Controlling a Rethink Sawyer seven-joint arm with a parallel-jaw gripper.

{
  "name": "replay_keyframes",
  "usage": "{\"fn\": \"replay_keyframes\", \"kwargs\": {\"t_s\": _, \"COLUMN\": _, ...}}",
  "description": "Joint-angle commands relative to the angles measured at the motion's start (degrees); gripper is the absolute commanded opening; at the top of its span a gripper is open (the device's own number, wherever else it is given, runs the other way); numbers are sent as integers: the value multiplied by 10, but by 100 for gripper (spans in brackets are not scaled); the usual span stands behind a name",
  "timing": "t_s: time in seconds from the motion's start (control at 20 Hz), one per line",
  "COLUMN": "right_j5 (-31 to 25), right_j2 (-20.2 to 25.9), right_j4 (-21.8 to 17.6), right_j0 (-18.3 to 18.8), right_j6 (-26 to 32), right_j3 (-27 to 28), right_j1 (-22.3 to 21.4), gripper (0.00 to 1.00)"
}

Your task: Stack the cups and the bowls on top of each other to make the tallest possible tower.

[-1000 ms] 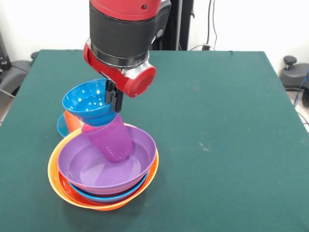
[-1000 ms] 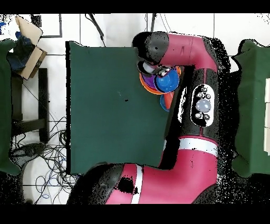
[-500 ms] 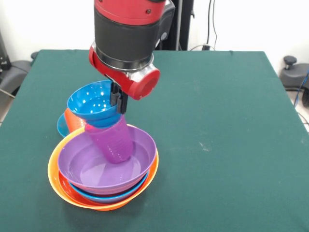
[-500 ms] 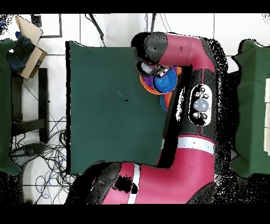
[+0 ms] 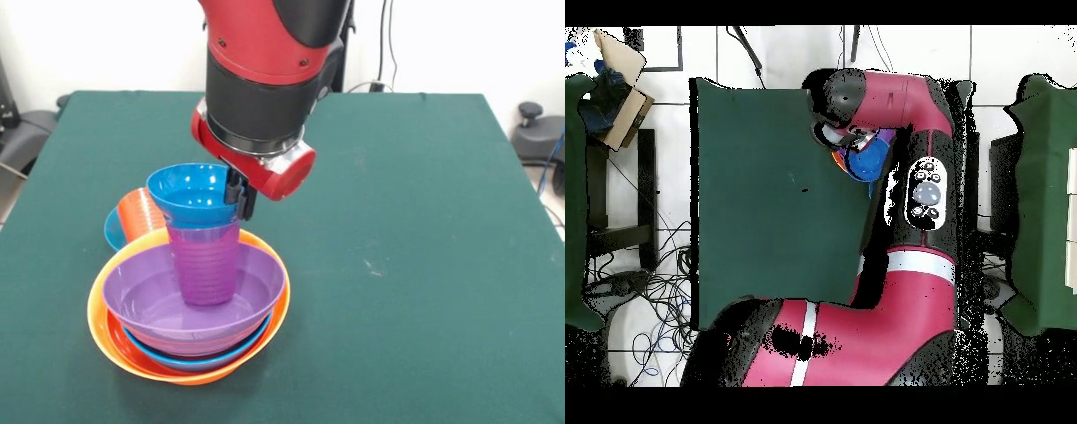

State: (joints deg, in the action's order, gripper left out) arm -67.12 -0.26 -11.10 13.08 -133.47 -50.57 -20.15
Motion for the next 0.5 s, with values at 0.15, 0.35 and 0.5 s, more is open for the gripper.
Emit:
{"fn": "replay_keyframes", "kwargs": {"t_s": 0.15, "right_j5": 22, "right_j2": 19, "right_j4": 7, "right_j0": -14, "right_j6": -50, "right_j3": 9, "right_j1": 13, "gripper": 0}}
{"fn": "replay_keyframes", "kwargs": {"t_s": 0.35, "right_j5": 19, "right_j2": 10, "right_j4": -2, "right_j0": -15, "right_j6": -42, "right_j3": 8, "right_j1": 10, "gripper": 0}}
{"fn": "replay_keyframes", "kwargs": {"t_s": 0.5, "right_j5": 7, "right_j2": 3, "right_j4": -16, "right_j0": -12, "right_j6": -16, "right_j3": 25, "right_j1": 12, "gripper": 0}}
